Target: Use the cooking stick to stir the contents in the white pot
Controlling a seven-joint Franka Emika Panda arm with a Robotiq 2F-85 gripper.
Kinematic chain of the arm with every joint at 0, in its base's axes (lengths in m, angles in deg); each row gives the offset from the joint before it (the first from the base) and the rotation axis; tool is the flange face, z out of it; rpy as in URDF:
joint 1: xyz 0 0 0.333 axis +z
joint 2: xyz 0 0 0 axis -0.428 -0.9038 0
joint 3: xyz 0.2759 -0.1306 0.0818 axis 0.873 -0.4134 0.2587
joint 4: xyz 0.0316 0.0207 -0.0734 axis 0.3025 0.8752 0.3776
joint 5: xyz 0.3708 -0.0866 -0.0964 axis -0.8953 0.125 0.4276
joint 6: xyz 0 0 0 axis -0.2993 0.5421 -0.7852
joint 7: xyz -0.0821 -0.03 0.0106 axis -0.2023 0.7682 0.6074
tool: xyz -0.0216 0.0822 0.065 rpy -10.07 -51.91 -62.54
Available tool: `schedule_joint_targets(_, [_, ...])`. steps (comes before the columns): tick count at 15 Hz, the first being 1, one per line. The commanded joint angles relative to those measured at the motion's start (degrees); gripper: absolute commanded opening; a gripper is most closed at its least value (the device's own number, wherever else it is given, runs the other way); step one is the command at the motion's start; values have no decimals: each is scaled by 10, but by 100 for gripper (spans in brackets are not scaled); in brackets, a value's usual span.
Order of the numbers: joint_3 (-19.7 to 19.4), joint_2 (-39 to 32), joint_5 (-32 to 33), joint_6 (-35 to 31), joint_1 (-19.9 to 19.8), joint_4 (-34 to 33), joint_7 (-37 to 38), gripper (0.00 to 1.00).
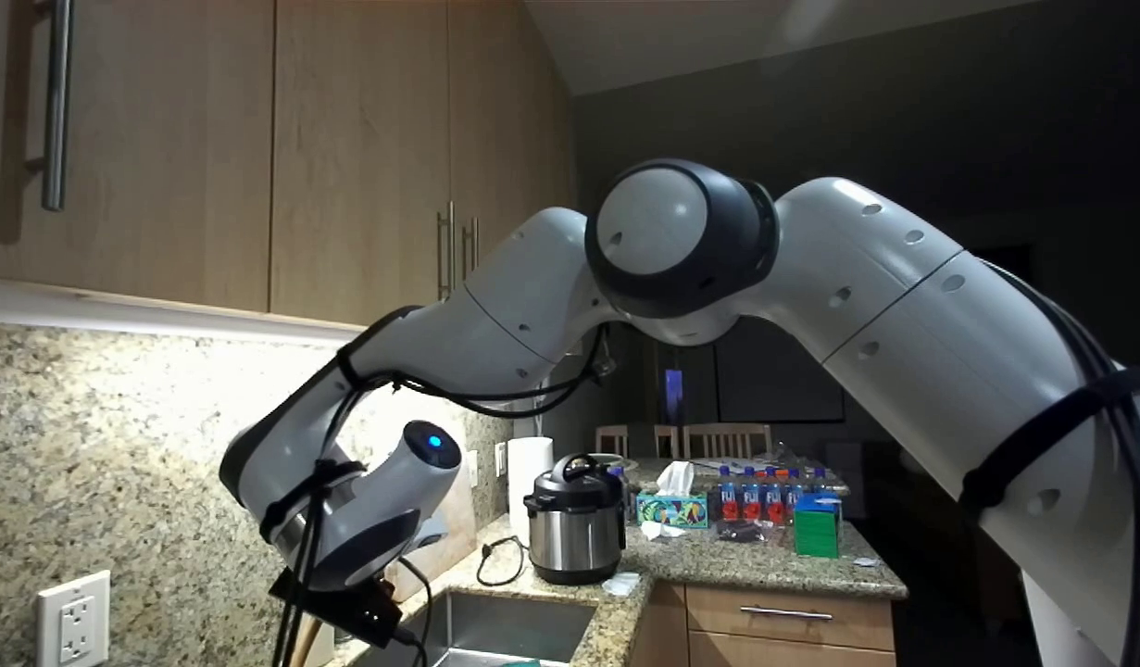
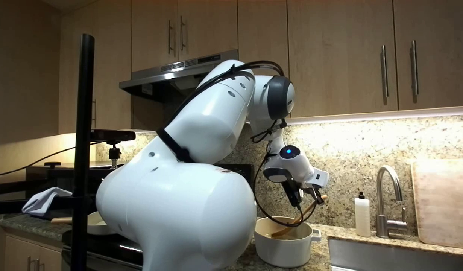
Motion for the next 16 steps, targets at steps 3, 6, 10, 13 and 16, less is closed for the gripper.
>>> schedule_joint_targets(3, [-136, 10, 20, 1, 117, 22, 151, 6])
schedule_joint_targets(6, [-197, -3, 25, 2, 176, 16, 232, 6])
schedule_joint_targets(10, [-231, -14, 44, 2, 222, 25, 310, 6])
schedule_joint_targets(13, [-213, -16, 108, 2, 219, 28, 357, 6])
schedule_joint_targets(16, [-173, -10, 199, 2, 192, 34, 400, 6])
